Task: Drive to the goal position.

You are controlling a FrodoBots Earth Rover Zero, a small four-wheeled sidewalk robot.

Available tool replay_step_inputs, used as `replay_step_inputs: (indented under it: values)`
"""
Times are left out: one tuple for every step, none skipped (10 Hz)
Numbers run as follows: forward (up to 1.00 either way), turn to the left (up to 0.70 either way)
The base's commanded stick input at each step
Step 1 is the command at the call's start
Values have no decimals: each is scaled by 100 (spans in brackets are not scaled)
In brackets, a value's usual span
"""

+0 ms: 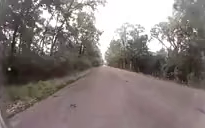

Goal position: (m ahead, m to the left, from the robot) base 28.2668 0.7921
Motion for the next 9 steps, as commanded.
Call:
replay_step_inputs:
  values:
    - [70, 0]
    - [70, 0]
    - [70, 0]
    - [70, 0]
    - [70, 0]
    - [70, 0]
    - [70, 0]
    - [70, 0]
    - [70, 0]
